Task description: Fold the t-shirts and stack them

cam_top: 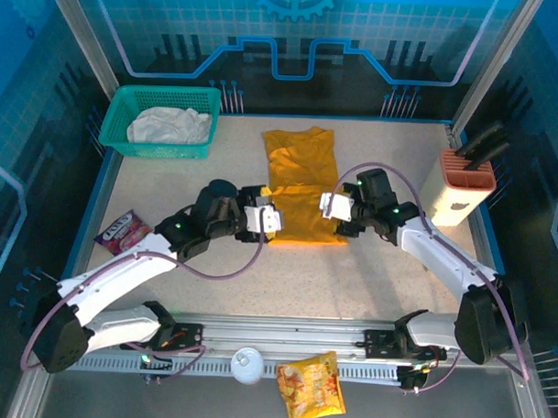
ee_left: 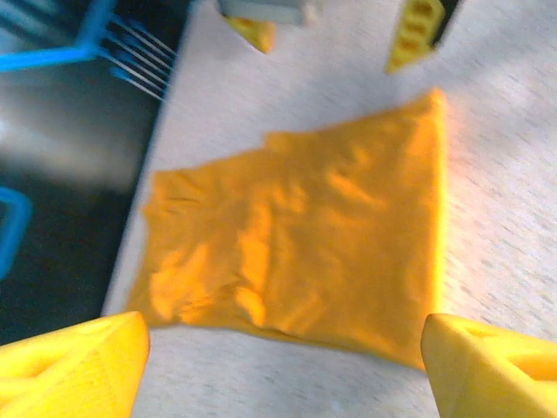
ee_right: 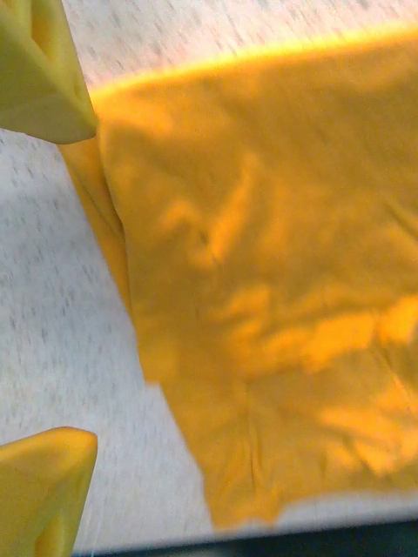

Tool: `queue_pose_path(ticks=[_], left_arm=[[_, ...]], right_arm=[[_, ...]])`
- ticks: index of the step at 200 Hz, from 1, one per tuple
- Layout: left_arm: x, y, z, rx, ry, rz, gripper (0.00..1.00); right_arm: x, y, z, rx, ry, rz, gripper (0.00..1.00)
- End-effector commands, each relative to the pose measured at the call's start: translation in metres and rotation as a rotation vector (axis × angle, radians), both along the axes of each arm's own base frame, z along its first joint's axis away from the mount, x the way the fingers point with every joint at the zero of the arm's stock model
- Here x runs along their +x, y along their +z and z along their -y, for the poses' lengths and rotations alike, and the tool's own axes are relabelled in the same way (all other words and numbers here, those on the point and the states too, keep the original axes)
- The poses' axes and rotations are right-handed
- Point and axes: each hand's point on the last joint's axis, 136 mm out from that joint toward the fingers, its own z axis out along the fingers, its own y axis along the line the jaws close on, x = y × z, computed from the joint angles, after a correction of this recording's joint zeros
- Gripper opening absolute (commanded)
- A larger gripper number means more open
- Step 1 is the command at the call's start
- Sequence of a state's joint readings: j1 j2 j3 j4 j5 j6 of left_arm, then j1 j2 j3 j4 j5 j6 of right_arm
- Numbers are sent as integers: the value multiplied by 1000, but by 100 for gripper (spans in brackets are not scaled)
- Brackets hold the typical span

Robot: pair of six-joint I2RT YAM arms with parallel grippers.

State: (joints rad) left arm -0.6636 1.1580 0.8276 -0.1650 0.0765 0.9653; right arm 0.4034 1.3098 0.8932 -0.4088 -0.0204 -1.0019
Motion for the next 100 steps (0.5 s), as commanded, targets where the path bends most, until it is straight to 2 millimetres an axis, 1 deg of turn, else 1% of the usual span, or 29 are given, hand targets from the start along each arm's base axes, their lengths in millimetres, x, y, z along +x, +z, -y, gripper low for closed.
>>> queue_pose_path(ticks=[1,12,30,56,100], left_arm=[[-26,-62,-2,210,-115,-158,81],[-24,-79,-1,268,-123,-184,81],[-18,-96,3,307,-130,-200,80],[-6,-106,12,312,-133,-189,79],[12,-127,20,357,-122,-207,77]], right_arm=[[-36,-37,5,-98,129,-167,86],[-42,-49,8,-135,142,-219,86],[-47,-64,10,-176,155,-282,85],[-46,-82,9,-216,171,-305,84],[-41,-99,3,-235,184,-339,81]])
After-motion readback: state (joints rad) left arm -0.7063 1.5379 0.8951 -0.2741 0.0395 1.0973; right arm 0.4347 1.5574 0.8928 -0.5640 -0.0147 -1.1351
